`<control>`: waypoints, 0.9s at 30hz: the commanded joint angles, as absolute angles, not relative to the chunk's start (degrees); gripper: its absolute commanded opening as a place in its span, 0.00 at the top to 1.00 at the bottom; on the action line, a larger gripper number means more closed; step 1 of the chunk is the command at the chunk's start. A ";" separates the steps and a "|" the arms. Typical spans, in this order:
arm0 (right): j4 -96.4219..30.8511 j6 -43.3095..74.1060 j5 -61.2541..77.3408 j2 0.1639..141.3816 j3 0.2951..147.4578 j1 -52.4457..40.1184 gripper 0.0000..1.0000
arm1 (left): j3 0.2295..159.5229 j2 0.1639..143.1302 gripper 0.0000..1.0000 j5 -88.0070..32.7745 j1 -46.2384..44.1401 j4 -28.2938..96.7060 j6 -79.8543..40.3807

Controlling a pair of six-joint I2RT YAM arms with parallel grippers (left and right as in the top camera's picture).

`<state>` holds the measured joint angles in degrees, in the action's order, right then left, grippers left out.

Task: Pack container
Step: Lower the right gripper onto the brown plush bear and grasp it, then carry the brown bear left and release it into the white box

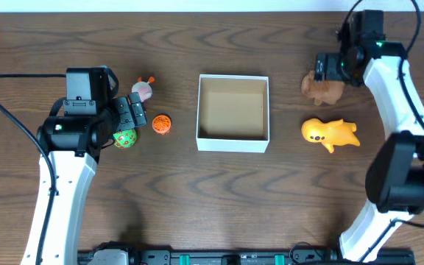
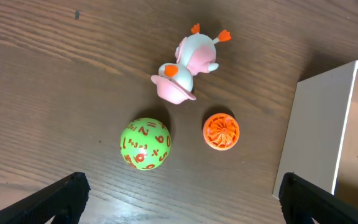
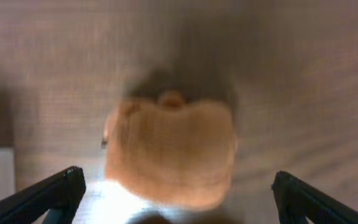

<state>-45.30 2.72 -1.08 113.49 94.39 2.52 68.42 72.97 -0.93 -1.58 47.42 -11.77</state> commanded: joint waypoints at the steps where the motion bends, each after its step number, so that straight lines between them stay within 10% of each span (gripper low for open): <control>1: -43.59 0.25 -2.11 116.68 95.94 2.98 0.01 | 69.65 72.99 0.02 -0.84 -1.30 47.53 -10.98; 12: -43.62 3.11 -1.91 126.34 95.94 2.92 0.01 | 69.65 72.99 0.02 -0.84 -1.30 47.53 -10.98; 17: -45.63 5.19 -1.91 126.21 95.96 2.92 0.80 | 69.65 72.99 0.02 -0.84 -1.30 47.53 -10.98; 27: -51.16 6.98 -4.62 119.02 95.98 0.95 0.99 | 69.65 72.99 0.02 -0.84 -1.30 47.53 -10.98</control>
<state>-50.17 5.72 -1.21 122.80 96.60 2.22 68.42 72.97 -0.93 -1.58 47.42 -11.75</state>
